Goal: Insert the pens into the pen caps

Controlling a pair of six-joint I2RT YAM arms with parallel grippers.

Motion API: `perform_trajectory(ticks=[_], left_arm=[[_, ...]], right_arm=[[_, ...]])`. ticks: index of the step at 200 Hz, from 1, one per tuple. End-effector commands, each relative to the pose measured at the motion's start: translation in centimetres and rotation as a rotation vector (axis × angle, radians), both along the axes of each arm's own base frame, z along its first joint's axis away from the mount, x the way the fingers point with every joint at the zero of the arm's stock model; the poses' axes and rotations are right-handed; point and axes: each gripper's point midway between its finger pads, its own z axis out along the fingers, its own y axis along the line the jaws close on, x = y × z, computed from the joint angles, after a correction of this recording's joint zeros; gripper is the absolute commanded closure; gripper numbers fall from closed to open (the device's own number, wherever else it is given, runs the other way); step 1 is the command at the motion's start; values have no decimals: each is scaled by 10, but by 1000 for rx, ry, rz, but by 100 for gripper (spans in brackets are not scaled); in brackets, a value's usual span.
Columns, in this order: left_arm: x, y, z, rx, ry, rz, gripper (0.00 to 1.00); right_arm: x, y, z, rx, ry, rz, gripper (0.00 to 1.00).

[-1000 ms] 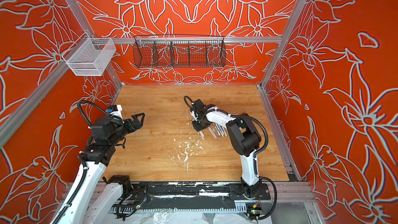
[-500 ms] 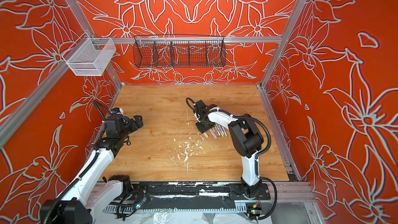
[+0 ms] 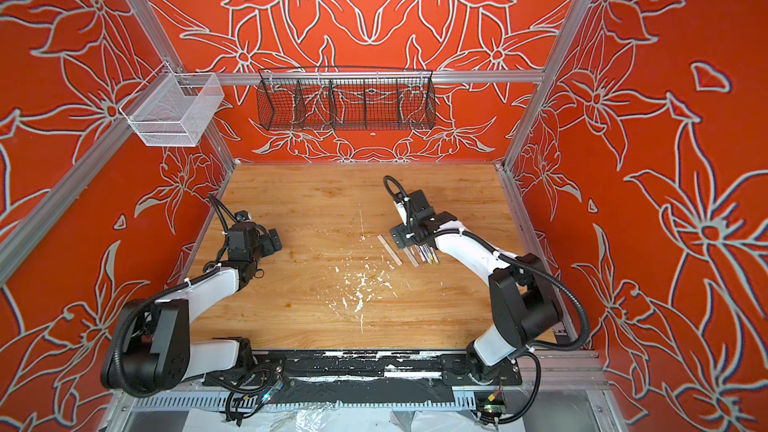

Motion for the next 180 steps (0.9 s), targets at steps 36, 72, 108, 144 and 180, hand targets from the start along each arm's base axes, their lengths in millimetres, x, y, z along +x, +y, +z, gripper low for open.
perform_trajectory(ticks=[36, 72, 108, 144, 180], left_arm=[[20, -33, 14, 41, -151, -234, 3], [15, -41, 8, 43, -205, -282, 3], [14, -40, 8, 44, -206, -279, 3], [15, -41, 8, 44, -208, -280, 3], [14, -41, 8, 44, -207, -281, 3]], right_arm=[[35, -61, 14, 95, -349, -156, 3], [40, -74, 22, 94, -401, -205, 3], [30, -78, 12, 121, -307, -229, 3], [-5, -94, 2, 132, -332, -281, 3], [-11, -108, -14, 142, -374, -327, 2]])
